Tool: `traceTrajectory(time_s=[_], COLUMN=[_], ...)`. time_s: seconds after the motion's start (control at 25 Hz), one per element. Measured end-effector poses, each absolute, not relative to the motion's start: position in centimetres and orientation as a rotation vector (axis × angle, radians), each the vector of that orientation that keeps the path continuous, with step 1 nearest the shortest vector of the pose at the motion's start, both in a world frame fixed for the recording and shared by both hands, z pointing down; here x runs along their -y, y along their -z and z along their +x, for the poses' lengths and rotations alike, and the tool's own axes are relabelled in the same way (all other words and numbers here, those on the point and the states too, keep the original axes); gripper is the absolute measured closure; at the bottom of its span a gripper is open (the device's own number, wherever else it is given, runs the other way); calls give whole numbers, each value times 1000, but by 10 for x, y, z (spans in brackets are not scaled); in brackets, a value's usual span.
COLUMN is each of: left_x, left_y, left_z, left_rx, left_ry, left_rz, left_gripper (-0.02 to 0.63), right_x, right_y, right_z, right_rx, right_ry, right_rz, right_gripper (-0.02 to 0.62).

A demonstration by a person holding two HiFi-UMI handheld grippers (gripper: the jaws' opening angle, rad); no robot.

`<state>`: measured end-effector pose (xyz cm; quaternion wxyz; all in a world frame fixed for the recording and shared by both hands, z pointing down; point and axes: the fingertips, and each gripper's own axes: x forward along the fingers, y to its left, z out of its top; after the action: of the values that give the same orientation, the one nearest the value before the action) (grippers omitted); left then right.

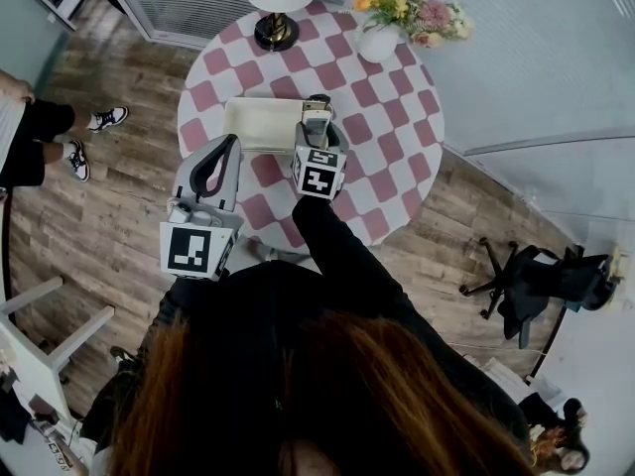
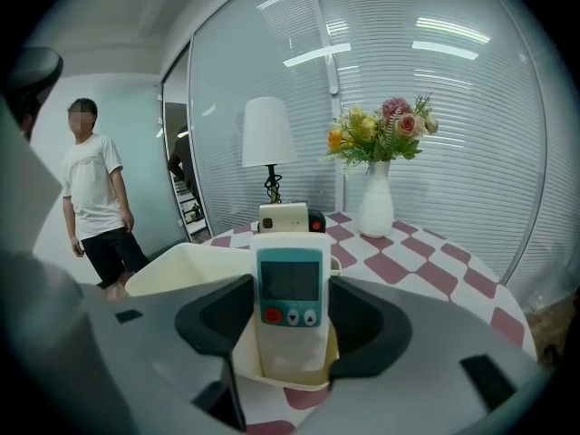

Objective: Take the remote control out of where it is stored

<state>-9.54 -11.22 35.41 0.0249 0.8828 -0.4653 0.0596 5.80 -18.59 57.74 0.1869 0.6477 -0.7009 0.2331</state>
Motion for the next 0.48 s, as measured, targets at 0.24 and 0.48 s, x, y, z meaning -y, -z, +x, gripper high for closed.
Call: traceTrajectory(time_s=[0.24, 0.48], left_x=[112, 113], left_y=[-354, -353], left_z=[-96, -92], left_rx=[1438, 1427], left_ry=[-173, -163], left_rz=[2737, 2744], left_gripper=[597, 597], right_x=[184, 187], right_y=[-577, -564], right_z=[59, 59], right_rx=[1988, 2030], right_ry=[-626, -582], right_rz=[1801, 1799], right_gripper=[350, 350])
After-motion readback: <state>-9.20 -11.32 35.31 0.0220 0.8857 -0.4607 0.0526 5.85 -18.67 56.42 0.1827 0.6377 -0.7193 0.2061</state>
